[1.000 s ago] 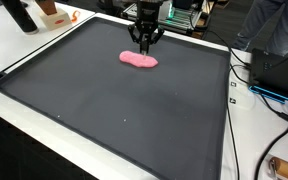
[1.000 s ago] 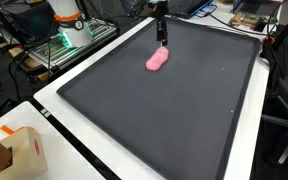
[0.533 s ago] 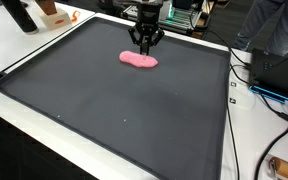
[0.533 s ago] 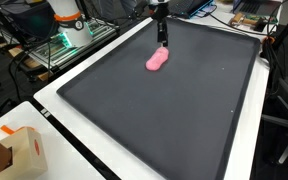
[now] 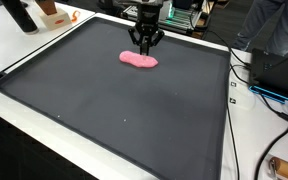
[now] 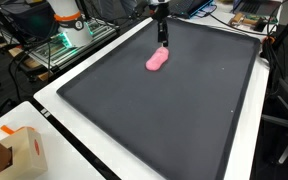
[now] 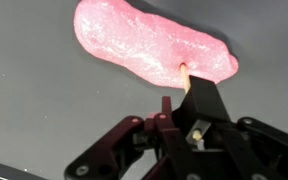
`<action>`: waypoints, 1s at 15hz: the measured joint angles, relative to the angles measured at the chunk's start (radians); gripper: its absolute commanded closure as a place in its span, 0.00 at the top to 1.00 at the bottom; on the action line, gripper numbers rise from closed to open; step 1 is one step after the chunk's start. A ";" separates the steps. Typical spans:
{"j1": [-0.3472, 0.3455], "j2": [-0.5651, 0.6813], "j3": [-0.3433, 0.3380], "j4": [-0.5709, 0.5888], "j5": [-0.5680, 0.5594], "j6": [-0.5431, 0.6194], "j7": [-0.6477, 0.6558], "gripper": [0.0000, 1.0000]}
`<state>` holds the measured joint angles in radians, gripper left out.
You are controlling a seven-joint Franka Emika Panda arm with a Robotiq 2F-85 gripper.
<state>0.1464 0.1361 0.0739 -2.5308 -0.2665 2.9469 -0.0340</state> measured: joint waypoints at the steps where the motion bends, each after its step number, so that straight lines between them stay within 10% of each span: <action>1: 0.000 0.000 0.000 0.000 0.000 0.000 0.001 0.06; 15: 0.016 -0.022 0.000 0.017 -0.002 -0.079 0.035 0.06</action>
<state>0.1626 0.1145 0.0743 -2.5136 -0.2682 2.8680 0.0009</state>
